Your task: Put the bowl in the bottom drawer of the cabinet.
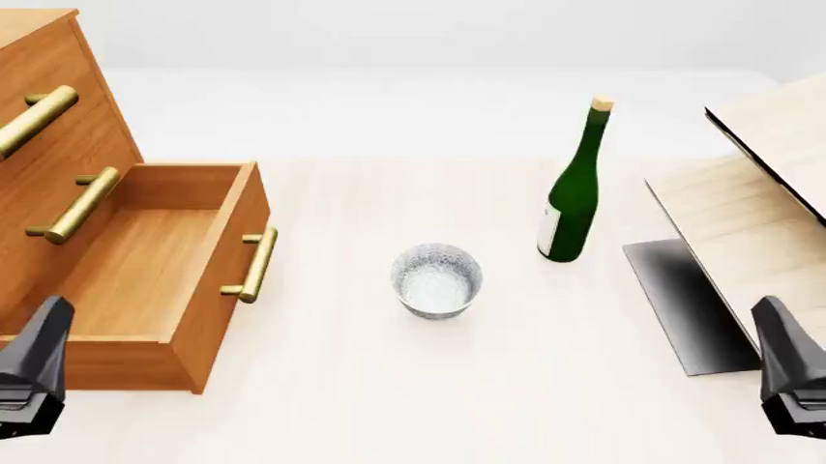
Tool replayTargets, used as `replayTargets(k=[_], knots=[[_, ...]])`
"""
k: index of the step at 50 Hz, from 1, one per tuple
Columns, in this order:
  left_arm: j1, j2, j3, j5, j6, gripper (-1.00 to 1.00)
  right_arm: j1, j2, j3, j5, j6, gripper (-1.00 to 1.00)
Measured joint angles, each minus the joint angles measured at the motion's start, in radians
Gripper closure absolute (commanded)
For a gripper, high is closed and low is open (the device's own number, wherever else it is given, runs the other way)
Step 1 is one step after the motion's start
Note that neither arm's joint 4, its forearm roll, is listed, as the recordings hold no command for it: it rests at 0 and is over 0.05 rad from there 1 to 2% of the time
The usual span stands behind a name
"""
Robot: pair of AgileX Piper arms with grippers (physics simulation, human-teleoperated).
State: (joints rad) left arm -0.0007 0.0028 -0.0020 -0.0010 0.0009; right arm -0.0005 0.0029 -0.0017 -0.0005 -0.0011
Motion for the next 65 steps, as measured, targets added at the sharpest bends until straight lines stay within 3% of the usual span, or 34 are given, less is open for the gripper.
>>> replayTargets(k=[16, 30, 46, 65], knots=[[-0.014, 0.004, -0.012, -0.018, 0.029, -1.00, -0.001, 0.004, -0.002, 0.000, -0.002, -1.00], [-0.142, 0.027, -0.138, 0.022, 0.095, -1.00, -0.001, 0.006, -0.002, -0.002, -0.002, -1.00], [-0.343, 0.279, -0.333, -0.029, 0.139, -1.00, 0.000, 0.006, -0.002, -0.002, -0.002, -1.00], [-0.463, 0.611, -0.613, -0.033, 0.186, -1.00, 0.000, 0.005, -0.003, -0.001, -0.002, -1.00]])
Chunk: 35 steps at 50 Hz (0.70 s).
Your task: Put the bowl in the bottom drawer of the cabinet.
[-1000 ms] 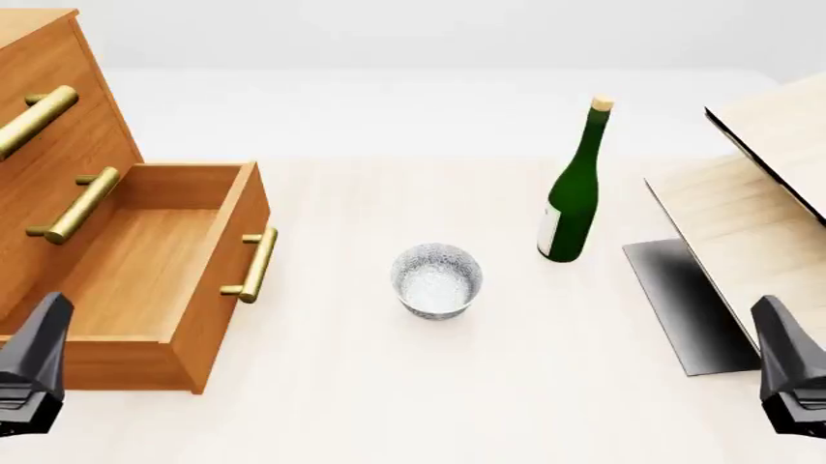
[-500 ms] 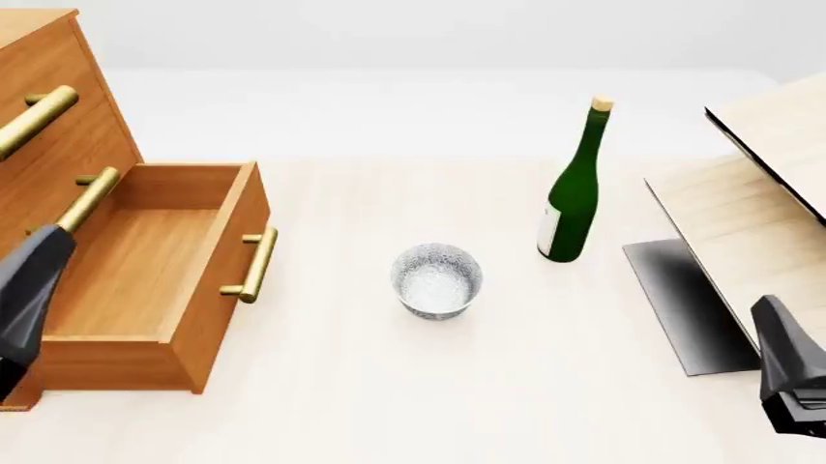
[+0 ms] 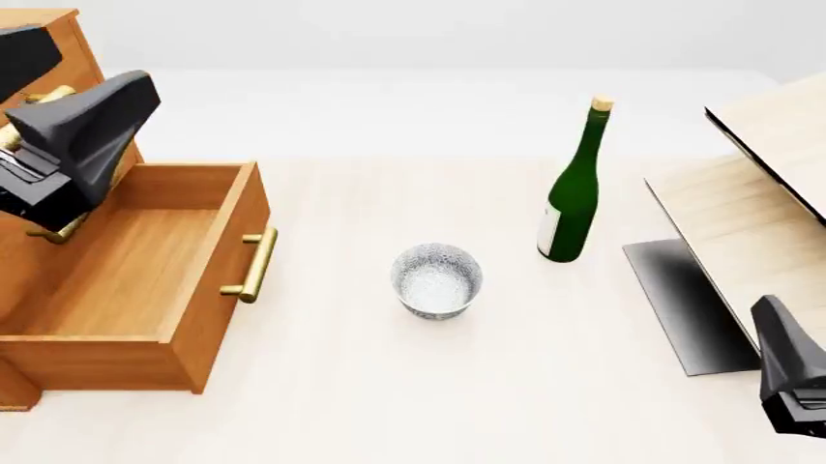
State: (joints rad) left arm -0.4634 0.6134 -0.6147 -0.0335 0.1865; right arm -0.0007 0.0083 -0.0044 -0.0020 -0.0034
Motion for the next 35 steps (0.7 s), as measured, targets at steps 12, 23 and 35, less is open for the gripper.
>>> replayTargets(k=[12, 23, 35], knots=[[-0.077, 0.159, -0.144, 0.053, 0.019, -1.00, 0.000, 0.000, 0.000, 0.000, 0.000, -1.00], [-0.138, 0.266, -0.265, 0.126, 0.045, -1.00, 0.000, 0.000, 0.000, 0.000, 0.000, -1.00], [-0.201, 0.369, -0.331, 0.158, 0.074, -1.00, 0.000, 0.000, 0.000, 0.000, 0.000, -1.00]])
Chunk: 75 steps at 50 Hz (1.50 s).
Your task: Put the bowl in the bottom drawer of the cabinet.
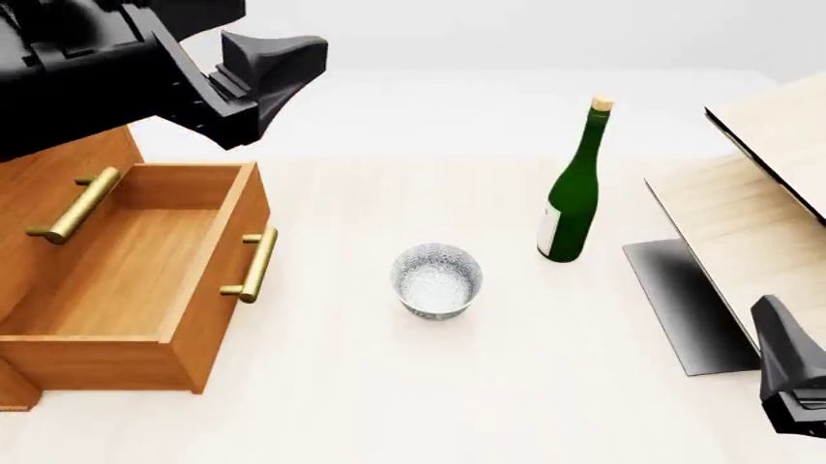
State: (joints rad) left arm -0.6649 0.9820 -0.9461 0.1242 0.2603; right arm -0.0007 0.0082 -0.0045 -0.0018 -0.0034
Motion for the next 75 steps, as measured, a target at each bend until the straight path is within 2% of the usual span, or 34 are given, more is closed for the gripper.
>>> replayTargets(k=[17, 32, 49, 75], knots=[[-0.048, 0.133, -0.080, 0.062, 0.015, -1.00, 0.000, 0.000, 0.000, 0.000, 0.000, -1.00], [-0.063, 0.252, -0.163, 0.128, -0.034, -1.00, 0.000, 0.000, 0.000, 0.000, 0.000, -1.00], [-0.086, 0.370, -0.239, 0.172, -0.125, -1.00, 0.000, 0.000, 0.000, 0.000, 0.000, -1.00], [-0.129, 0.535, -0.371, 0.273, -0.184, -1.00, 0.000, 0.000, 0.000, 0.000, 0.000, -1.00]])
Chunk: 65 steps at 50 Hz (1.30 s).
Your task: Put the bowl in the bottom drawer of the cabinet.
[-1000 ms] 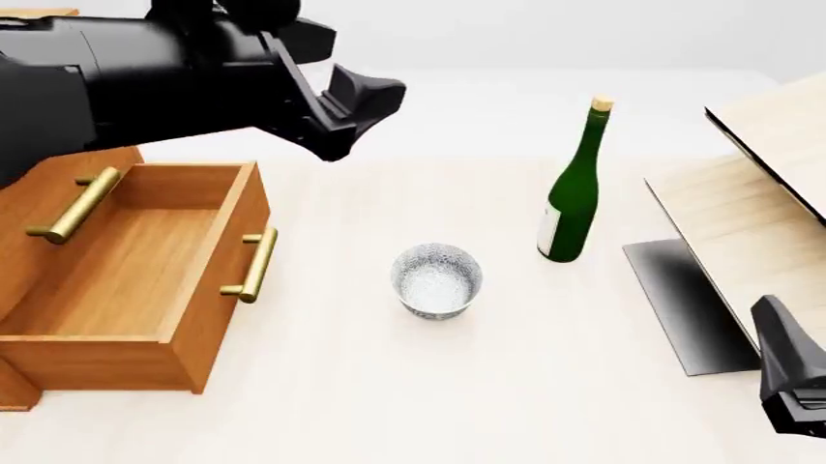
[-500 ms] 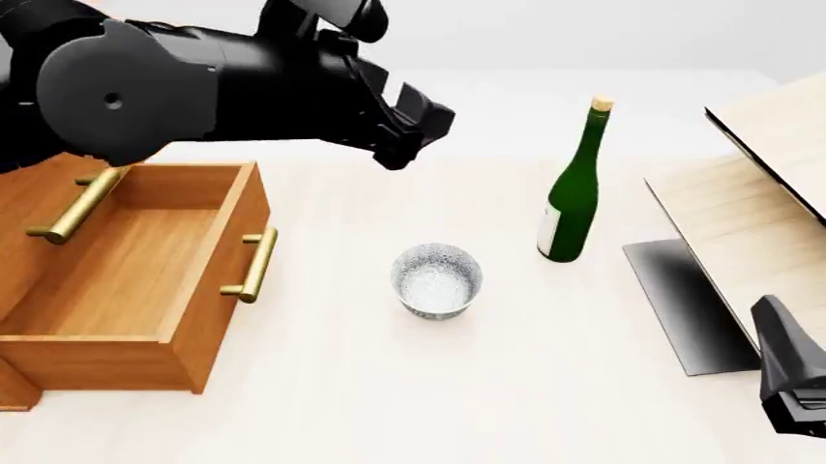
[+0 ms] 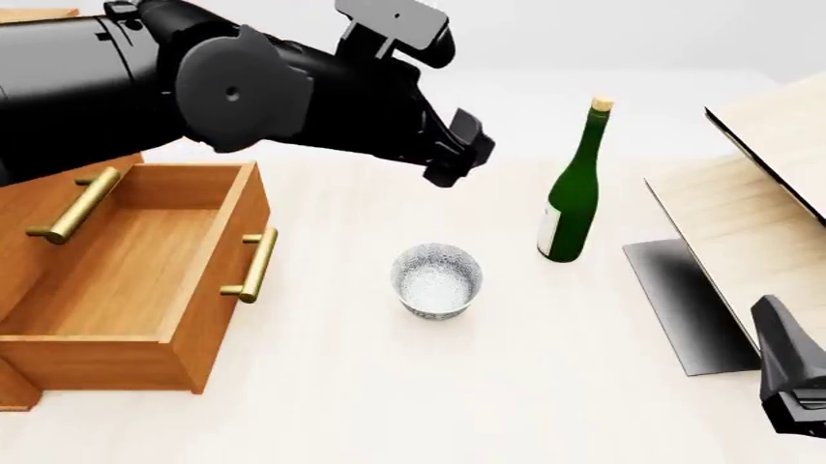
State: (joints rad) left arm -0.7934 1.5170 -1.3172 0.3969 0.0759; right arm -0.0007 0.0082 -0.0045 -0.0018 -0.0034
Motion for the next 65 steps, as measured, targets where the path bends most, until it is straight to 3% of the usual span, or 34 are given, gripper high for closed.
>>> replayTargets(k=[37, 65], knots=[[-0.025, 0.147, -0.027, 0.001, -0.086, -1.00, 0.000, 0.000, 0.000, 0.000, 0.000, -1.00], [-0.006, 0.205, 0.036, -0.039, -0.124, -1.00, 0.000, 0.000, 0.000, 0.000, 0.000, -1.00]])
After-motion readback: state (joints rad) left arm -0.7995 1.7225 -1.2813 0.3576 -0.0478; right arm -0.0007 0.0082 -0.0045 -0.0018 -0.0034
